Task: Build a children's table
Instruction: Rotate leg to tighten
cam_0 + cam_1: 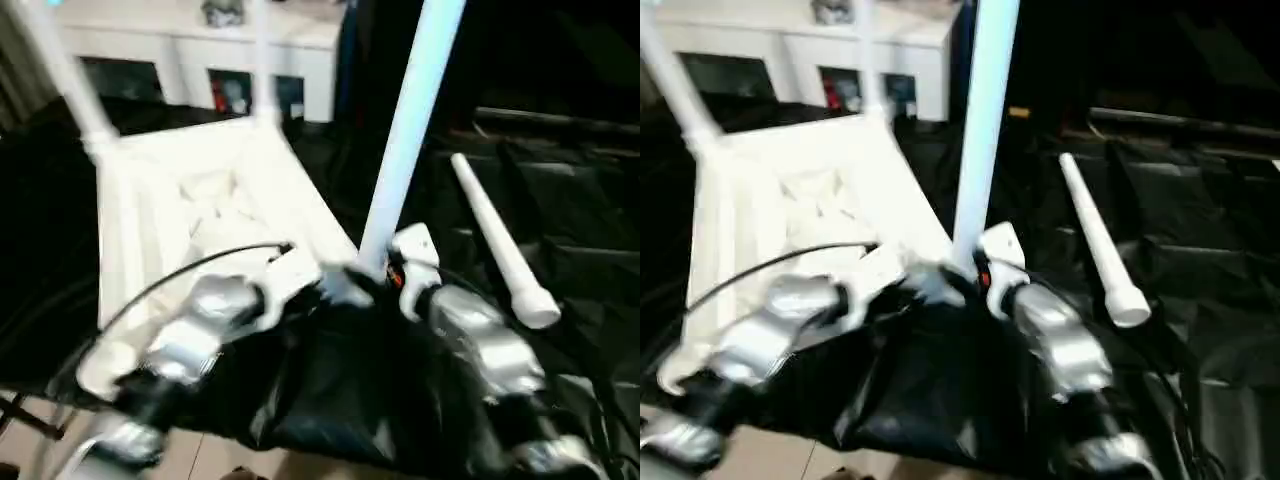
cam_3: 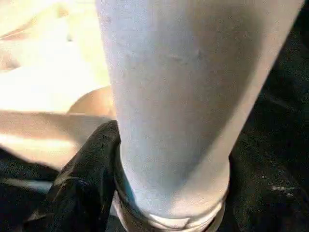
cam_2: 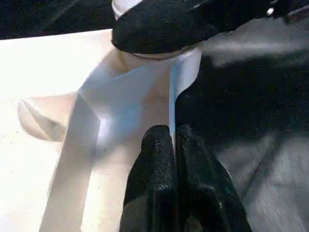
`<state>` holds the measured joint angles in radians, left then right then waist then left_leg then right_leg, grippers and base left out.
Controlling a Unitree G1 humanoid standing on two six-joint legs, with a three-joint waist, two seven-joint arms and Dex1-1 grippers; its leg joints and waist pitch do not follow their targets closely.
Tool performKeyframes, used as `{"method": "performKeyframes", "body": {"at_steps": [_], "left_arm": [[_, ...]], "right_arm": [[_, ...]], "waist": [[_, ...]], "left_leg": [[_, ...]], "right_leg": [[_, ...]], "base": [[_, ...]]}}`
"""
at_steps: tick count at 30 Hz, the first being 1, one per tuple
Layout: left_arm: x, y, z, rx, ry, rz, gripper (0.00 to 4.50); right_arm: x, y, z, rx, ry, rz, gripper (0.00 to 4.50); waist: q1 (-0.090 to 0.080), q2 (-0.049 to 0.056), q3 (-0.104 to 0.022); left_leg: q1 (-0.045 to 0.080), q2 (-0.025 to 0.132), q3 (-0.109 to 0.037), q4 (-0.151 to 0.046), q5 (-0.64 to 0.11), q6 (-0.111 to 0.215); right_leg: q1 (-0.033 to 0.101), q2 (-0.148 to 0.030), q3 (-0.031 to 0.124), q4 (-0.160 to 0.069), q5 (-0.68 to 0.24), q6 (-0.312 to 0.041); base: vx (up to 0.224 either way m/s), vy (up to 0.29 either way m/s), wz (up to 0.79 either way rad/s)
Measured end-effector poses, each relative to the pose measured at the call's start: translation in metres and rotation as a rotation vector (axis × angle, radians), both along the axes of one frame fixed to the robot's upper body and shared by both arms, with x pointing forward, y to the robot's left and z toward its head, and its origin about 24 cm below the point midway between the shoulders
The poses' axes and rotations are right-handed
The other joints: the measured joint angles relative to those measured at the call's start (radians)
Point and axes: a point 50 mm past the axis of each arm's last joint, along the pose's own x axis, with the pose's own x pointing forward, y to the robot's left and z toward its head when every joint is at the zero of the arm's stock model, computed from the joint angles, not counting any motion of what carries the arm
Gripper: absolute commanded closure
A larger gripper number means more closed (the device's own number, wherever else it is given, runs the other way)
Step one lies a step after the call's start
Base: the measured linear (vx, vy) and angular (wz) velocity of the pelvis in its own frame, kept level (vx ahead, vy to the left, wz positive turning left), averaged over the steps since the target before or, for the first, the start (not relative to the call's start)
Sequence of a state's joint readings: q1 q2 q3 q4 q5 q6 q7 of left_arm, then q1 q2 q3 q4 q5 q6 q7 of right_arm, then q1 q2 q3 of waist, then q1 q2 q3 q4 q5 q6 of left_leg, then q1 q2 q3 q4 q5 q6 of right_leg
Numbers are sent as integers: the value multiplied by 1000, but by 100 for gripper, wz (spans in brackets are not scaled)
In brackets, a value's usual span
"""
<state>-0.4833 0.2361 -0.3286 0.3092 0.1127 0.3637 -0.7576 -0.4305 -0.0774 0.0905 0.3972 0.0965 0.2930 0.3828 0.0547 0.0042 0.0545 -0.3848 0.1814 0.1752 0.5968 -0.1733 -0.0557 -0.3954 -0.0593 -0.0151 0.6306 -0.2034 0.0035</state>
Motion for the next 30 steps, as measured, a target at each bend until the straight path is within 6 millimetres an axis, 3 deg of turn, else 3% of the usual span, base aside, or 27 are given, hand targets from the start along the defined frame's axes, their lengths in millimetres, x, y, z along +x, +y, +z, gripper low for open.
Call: {"method": "performKeyframes", "body": {"at_steps": [2, 3, 4, 9, 28, 30], "left_arm": [[1, -2, 0, -3, -4, 13, 450], [1, -2, 0, -4, -4, 14, 450], [1, -3, 0, -4, -5, 14, 450], [0, -4, 0, -7, -5, 1, 450], [-22, 32, 2, -12, 71, -273, 450], [-26, 35, 3, -12, 87, -307, 450]], "right_arm": [[2, 1, 0, 2, -4, -20, 178], [2, 1, 0, 5, -7, -22, 122], [2, 1, 0, 5, -11, -23, 108], [1, 2, -1, 20, -2, -11, 75], [-33, -30, 7, -110, 13, 560, 75], [-37, -27, 6, -116, 22, 617, 108]], "waist": [[0, 1, -1], [0, 2, -1], [0, 3, -2], [3, 5, -2], [23, 6, -1], [28, 6, 0]], "left_leg": [[0, 0, 0, 0, 0, 0], [0, 0, 0, 0, 0, 0], [0, 0, 0, 0, 0, 0], [-1, 0, 0, 0, 0, 0], [-2, 0, 0, -4, 0, 0], [-2, 0, 0, -4, 0, 0]], "right_leg": [[0, 0, 0, 0, 0, 0], [0, 0, 0, 0, 0, 1], [0, 0, 0, 0, -1, 2], [-1, 0, 0, -1, -1, 2], [-2, 0, 0, -3, -2, 3], [-2, 0, 0, -3, -2, 3]], "base": [[0, 0, 0], [0, 0, 0], [0, 0, 0], [0, 0, 0], [0, 0, 0], [0, 0, 0]]}}
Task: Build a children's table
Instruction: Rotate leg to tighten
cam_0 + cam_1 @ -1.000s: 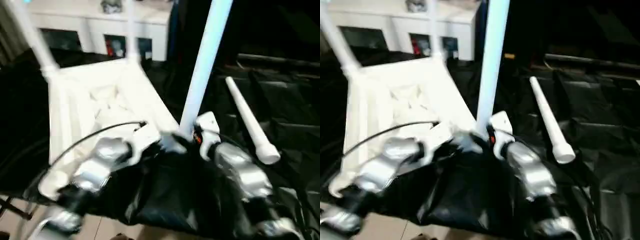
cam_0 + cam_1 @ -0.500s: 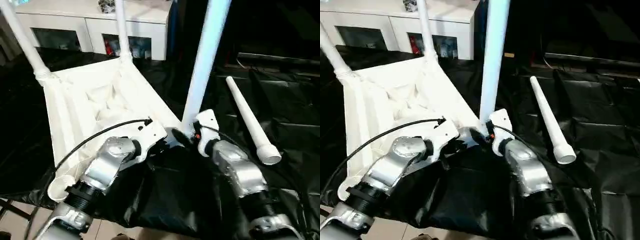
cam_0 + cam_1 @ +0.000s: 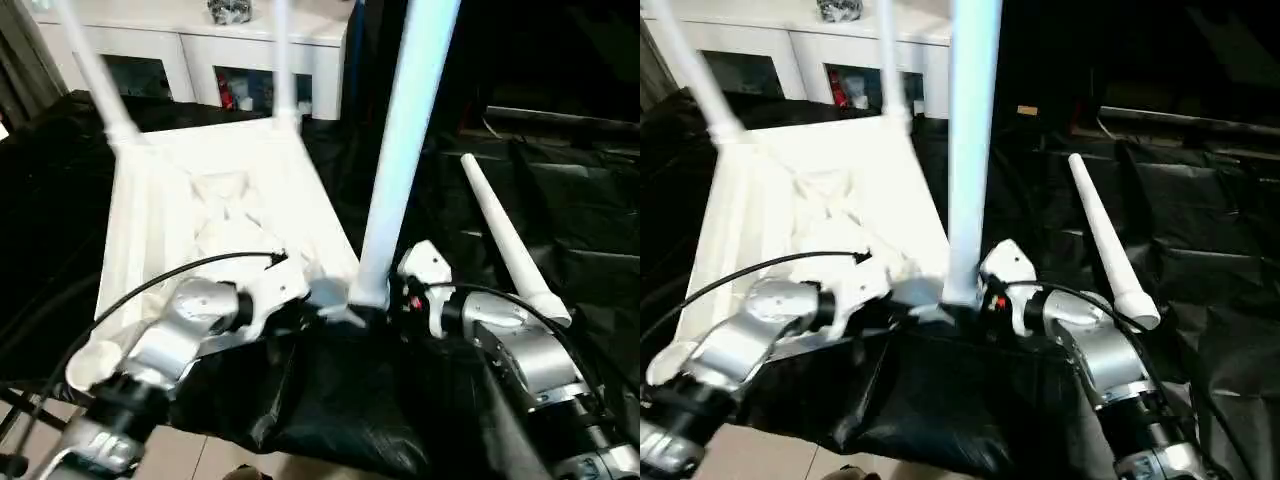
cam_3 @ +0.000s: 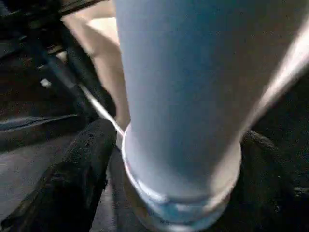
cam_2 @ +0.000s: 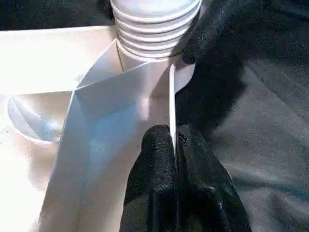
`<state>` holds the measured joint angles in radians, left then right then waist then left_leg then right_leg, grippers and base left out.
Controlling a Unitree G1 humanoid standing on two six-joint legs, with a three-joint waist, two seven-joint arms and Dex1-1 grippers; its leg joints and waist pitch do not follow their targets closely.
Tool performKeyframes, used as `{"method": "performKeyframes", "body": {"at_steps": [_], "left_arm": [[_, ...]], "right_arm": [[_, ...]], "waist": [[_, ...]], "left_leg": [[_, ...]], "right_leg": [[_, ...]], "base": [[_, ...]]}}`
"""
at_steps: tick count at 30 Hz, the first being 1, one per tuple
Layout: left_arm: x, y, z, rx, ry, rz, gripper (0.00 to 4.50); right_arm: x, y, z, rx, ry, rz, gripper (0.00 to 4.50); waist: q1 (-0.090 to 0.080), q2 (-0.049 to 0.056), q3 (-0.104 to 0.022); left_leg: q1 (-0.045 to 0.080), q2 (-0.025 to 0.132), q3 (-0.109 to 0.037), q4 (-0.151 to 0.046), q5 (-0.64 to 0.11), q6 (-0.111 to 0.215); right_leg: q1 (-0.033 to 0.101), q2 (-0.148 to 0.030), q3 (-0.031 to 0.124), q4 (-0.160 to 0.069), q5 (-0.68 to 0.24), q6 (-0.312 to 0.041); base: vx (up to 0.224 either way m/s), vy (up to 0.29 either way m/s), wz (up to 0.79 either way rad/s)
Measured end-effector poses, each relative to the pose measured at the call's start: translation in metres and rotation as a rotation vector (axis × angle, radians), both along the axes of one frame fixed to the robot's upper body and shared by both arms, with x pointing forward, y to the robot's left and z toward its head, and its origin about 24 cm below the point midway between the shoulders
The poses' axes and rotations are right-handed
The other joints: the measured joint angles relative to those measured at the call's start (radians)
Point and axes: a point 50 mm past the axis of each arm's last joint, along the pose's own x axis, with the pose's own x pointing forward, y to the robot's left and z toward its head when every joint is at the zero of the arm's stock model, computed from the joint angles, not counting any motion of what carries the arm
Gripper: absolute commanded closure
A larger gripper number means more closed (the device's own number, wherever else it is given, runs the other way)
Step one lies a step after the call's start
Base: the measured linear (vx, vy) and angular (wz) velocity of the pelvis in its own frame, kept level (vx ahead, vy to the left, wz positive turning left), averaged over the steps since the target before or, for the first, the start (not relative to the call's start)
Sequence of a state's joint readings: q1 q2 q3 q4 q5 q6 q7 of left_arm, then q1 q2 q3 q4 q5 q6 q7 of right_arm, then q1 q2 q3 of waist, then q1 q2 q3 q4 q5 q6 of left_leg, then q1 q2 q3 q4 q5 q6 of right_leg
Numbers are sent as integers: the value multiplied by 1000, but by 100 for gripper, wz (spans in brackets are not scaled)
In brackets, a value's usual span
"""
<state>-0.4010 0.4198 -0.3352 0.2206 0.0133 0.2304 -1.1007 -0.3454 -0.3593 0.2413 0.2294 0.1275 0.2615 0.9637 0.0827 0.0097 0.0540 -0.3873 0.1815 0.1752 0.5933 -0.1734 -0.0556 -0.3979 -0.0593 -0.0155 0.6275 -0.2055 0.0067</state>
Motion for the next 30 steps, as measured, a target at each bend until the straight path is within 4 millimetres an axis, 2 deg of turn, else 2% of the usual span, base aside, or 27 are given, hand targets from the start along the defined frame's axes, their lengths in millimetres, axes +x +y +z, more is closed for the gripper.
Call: {"method": "performKeyframes", "body": {"at_steps": [2, 3, 8, 15, 17, 20, 24, 30], "left_arm": [[-1, 0, 0, -2, 7, -19, 450], [-2, 1, 0, -1, 11, -29, 450], [-5, 5, 1, 5, 17, -45, 450], [-4, 4, 1, 3, 7, -29, 450], [-1, 2, 0, 4, -10, 1, 450], [11, -6, -2, 4, -40, 109, 450], [26, -20, -3, 10, -72, 254, 450], [34, -37, -3, 15, -111, 341, 450]], "right_arm": [[-1, 1, 0, -1, 3, 14, 113], [-1, 0, 0, -5, 2, 25, 138], [-3, 2, 0, -8, -1, 61, 172], [-2, 4, -1, 6, 0, 49, 178], [1, 6, -4, 21, -3, -10, 178], [14, 12, -9, 46, -30, -213, 178], [34, 30, -14, 95, -27, -514, 178], [48, 39, -13, 106, -34, -708, 178]], "waist": [[6, 0, 0], [7, -1, 0], [6, -3, 1], [6, -5, 0], [4, -6, 0], [-6, -6, 0], [-31, -7, 0], [-33, -6, -1]], "left_leg": [[-1, 0, 0, 0, 0, 0], [-1, 0, 0, 0, 0, 0], [-1, 0, 1, 0, 0, 0], [0, 0, 1, 0, 0, 0], [0, 0, 1, 0, 0, 0], [3, 0, 1, 1, 0, 0], [3, 0, 0, 0, 0, 0], [3, 0, 0, 1, 0, -1]], "right_leg": [[0, 0, 0, 0, 0, 0], [0, 0, 0, -1, 0, 0], [0, 0, 0, -1, 0, 0], [0, 0, 0, -1, 0, 0], [0, 0, 0, 0, 0, 0], [0, 0, 0, 2, 0, 0], [-2, -1, 0, 2, 0, 3], [-2, -1, 0, 1, 5, -2]], "base": [[0, 0, 0], [0, 0, 0], [0, 0, 0], [0, 0, 0], [0, 0, 0], [0, 0, 0], [0, 0, 0], [0, 0, 0]]}}
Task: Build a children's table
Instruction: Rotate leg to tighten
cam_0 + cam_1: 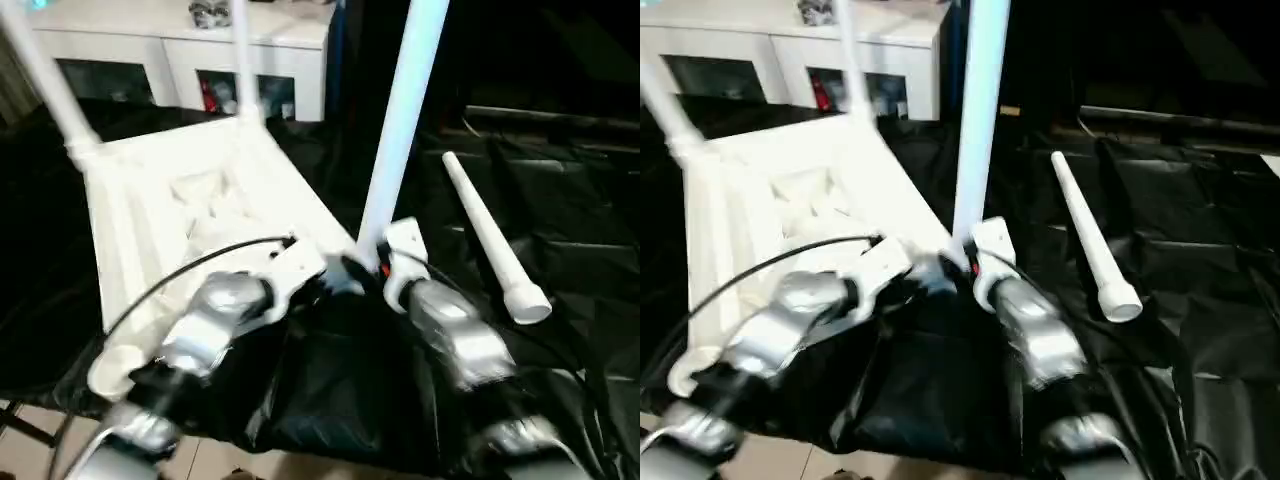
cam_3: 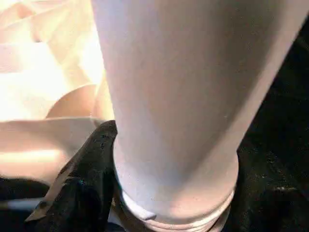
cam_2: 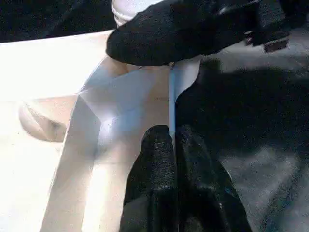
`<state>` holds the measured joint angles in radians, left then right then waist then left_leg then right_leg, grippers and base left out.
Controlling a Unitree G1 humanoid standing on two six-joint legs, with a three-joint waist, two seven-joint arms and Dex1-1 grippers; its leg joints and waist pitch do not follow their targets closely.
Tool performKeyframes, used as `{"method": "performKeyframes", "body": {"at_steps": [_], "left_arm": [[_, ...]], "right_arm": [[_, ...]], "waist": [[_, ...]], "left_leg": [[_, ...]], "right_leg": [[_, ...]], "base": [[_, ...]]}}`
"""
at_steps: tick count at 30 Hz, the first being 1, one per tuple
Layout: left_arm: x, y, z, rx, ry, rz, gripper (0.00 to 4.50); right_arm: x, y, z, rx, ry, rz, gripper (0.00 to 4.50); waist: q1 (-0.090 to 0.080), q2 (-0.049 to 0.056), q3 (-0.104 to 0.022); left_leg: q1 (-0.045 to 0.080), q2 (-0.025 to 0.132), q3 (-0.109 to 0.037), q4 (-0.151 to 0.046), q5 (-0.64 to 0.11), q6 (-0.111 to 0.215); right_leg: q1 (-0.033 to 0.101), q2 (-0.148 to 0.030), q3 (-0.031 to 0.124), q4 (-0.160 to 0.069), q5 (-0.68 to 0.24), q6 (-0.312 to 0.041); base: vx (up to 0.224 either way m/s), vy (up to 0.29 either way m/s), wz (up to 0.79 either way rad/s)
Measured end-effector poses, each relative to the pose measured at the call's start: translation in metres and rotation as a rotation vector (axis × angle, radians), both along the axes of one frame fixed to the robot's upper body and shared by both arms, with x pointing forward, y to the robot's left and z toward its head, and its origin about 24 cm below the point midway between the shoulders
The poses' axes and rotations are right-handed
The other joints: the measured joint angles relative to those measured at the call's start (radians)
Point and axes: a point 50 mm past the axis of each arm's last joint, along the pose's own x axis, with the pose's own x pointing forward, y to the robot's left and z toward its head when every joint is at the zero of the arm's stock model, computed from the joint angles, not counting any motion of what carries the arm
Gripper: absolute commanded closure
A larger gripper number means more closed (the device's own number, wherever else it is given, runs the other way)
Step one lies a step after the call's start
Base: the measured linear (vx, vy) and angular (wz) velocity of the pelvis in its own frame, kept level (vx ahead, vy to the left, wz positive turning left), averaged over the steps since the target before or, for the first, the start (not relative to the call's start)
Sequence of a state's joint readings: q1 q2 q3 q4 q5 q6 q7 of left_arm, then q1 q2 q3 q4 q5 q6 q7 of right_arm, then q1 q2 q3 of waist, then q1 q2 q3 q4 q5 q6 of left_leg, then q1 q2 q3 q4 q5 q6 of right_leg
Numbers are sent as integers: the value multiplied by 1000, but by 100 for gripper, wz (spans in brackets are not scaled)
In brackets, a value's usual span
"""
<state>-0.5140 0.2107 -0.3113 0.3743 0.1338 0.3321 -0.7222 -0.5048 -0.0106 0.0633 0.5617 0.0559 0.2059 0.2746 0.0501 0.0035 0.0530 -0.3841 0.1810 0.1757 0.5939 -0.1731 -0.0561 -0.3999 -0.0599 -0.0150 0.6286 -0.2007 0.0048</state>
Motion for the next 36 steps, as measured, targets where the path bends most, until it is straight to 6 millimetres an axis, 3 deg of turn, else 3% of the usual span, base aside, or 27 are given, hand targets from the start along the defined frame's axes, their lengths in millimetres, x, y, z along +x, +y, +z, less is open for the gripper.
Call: {"method": "performKeyframes", "body": {"at_steps": [1, 3, 7, 8, 15, 22, 30, 36], "left_arm": [[1, -2, 0, 3, -5, 4, 450], [1, -4, 1, 6, -13, 5, 450], [1, -5, 1, 5, -12, -3, 450], [1, -5, 1, 6, -12, -7, 450], [-10, 9, 1, 5, -8, -106, 450], [-20, 26, 2, 7, 17, -217, 450], [-36, 37, 4, -12, 90, -351, 450], [-38, 39, 4, -9, 103, -380, 450]], "right_arm": [[1, 0, 0, -7, -5, -6, 178], [2, -1, 0, 5, -13, -18, 122], [1, -2, 0, 31, -14, 0, 99], [1, -2, 0, 35, -13, 4, 75], [-7, -17, 3, -31, -39, 219, 10], [-22, -39, 16, -110, -50, 483, 5], [-40, -46, 21, -141, -4, 728, 5], [-43, -45, 19, -144, 23, 775, 78]], "waist": [[1, 0, 0], [5, 0, 0], [6, 0, 0], [6, 0, 0], [13, 1, 0], [21, 1, 1], [37, 1, 1], [38, 0, 1]], "left_leg": [[0, 0, 0, 0, 0, 0], [-1, 0, 0, 0, 0, 0], [-1, 0, 0, 0, 0, 0], [-1, 0, 0, 0, 0, 0], [-2, 0, 0, -3, 0, 0], [-3, 0, 0, -3, 0, 0], [-3, 0, 0, -3, 0, 0], [-3, 0, 0, -2, 0, 0]], "right_leg": [[0, 0, 0, 0, 1, -1], [0, 0, 0, -1, 0, 0], [0, 0, 0, -3, 0, 0], [0, 0, 0, -3, 0, 0], [-1, 0, -1, -3, 0, 0], [-1, 0, -1, -5, 0, 0], [-1, 0, -1, -6, 0, 1], [-1, 0, -1, -5, 0, 1]], "base": [[0, 0, 0], [0, 0, 0], [0, 0, 0], [0, 0, 0], [0, 0, 0], [0, 0, 0], [0, 0, 0], [0, 0, 0]]}}
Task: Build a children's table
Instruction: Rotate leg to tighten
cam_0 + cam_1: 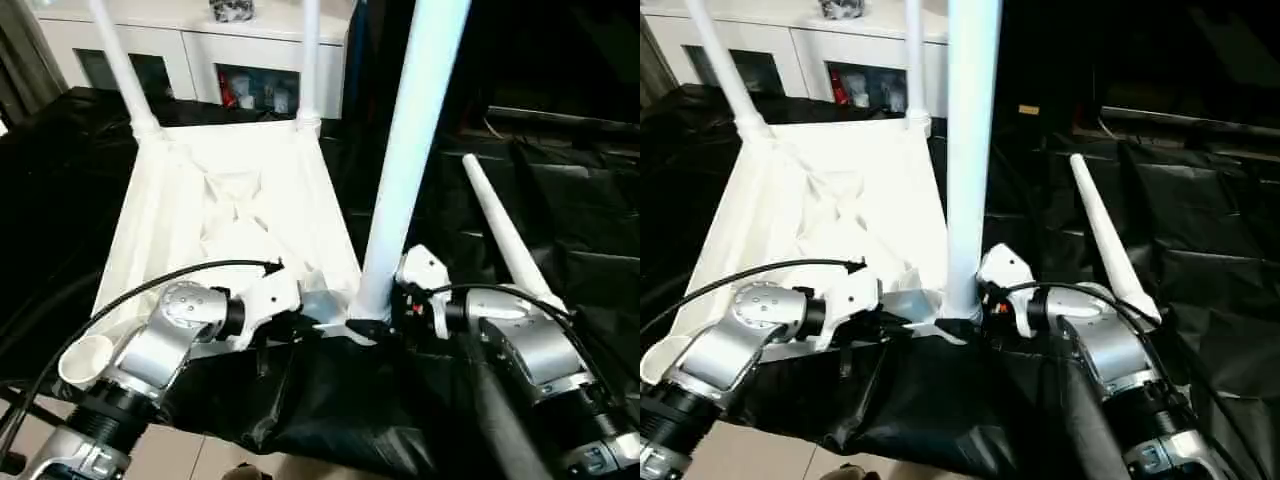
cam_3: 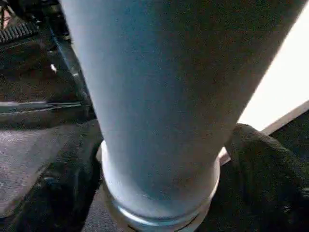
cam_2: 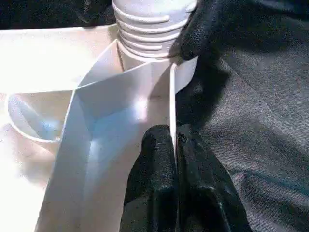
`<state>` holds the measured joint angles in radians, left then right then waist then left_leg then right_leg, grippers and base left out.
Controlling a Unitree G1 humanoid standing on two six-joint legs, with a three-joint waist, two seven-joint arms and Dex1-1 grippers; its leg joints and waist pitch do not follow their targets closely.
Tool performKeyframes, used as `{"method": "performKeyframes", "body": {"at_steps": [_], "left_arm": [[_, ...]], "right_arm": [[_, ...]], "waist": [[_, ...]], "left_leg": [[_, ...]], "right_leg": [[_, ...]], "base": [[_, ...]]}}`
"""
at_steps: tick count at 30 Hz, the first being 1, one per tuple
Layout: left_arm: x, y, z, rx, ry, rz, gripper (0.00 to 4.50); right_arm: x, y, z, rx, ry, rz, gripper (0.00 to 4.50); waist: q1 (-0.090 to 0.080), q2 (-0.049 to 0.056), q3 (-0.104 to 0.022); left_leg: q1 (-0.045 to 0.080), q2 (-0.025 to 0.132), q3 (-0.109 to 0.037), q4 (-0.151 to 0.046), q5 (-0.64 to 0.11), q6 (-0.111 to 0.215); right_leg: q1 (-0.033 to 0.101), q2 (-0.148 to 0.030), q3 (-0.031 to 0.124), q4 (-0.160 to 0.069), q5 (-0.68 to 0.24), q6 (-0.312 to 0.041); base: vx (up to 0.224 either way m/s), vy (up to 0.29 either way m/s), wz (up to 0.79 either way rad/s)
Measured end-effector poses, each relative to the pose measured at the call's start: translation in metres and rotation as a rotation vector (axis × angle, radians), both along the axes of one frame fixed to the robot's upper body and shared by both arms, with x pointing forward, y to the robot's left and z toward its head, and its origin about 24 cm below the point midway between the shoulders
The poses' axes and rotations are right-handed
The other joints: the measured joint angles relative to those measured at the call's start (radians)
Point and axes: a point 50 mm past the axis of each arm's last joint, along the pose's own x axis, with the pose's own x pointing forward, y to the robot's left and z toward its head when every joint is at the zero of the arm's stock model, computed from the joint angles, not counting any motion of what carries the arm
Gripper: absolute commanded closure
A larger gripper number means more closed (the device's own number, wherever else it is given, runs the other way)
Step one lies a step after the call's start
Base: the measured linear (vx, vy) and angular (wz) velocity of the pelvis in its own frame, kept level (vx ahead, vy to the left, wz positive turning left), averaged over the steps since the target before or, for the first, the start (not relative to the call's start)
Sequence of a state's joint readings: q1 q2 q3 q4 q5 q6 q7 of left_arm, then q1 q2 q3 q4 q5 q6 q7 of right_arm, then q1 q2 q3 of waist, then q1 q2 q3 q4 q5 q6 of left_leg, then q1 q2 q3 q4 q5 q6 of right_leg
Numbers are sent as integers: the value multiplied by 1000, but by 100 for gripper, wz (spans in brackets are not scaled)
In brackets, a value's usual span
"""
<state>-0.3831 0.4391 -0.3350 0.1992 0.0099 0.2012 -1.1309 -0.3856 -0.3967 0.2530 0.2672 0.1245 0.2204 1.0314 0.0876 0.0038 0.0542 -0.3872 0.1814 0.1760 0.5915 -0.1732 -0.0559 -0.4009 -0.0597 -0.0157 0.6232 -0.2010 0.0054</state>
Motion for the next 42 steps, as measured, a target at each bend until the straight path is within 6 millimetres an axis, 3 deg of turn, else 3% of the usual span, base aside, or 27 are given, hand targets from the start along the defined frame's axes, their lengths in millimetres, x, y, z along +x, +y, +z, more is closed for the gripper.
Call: {"method": "performKeyframes", "body": {"at_steps": [2, 9, 11, 14, 19, 25, 27, 29, 33, 42], "left_arm": [[0, 1, 0, -1, 1, 0, 450], [0, 1, 0, -1, 3, 0, 450], [0, 1, 0, -3, -1, 10, 450], [6, -4, -2, 2, -33, 61, 450], [25, -27, -4, -3, -69, 232, 450], [36, -45, -5, 1, -96, 350, 450], [37, -46, -5, 3, -102, 357, 450], [37, -47, -5, 4, -104, 357, 450], [37, -45, -4, 5, -106, 325, 450], [22, -25, -3, -5, -81, 170, 450]], "right_arm": [[-1, 1, 0, -2, 4, 7, 78], [-3, 3, -1, 1, 10, 17, 156], [-4, 5, -2, 11, 7, 3, 160], [0, 8, -7, 38, -13, -112, 171], [17, 19, -16, 101, -43, -489, 175], [35, 33, -17, 115, -48, -728, 175], [37, 35, -17, 112, -61, -739, 175], [39, 35, -16, 117, -62, -745, 120], [38, 33, -15, 133, -49, -688, 78], [19, 15, -11, 43, -58, -341, 59]], "waist": [[0, 0, 0], [-1, 0, 0], [-1, 0, 0], [-2, 0, 0], [-16, -1, -1], [-34, -1, -2], [-35, 0, -2], [-34, 0, -2], [-35, 0, -2], [-16, 2, -1]], "left_leg": [[0, 0, 0, 0, 0, 0], [0, 0, 0, 0, 0, 0], [0, 0, 0, 0, 0, 0], [2, 0, 0, 0, 0, 0], [3, 0, 0, 0, 0, 0], [3, 0, 0, 0, 0, 0], [3, 0, 0, 0, 0, 0], [3, 0, 0, 0, 0, 0], [2, 0, 0, 0, 0, 0], [1, 0, 0, -1, 0, 0]], "right_leg": [[0, 0, 0, 0, 0, 0], [0, 0, 0, 0, 0, 0], [0, 0, 0, 0, 0, 0], [0, 0, 0, 1, 0, 0], [0, 0, 1, 2, 0, 3], [1, 0, 1, 1, 0, 3], [1, 0, 1, 1, 3, -2], [1, 0, 1, 1, 4, -2], [0, 0, 0, 1, 4, -2], [0, 0, 0, -1, 3, -1]], "base": [[0, 0, 0], [0, 0, 0], [0, 0, 0], [0, 0, 0], [0, 0, 0], [0, 0, 0], [0, 0, 0], [0, 0, 0], [0, 0, 0], [0, 0, 0]]}}
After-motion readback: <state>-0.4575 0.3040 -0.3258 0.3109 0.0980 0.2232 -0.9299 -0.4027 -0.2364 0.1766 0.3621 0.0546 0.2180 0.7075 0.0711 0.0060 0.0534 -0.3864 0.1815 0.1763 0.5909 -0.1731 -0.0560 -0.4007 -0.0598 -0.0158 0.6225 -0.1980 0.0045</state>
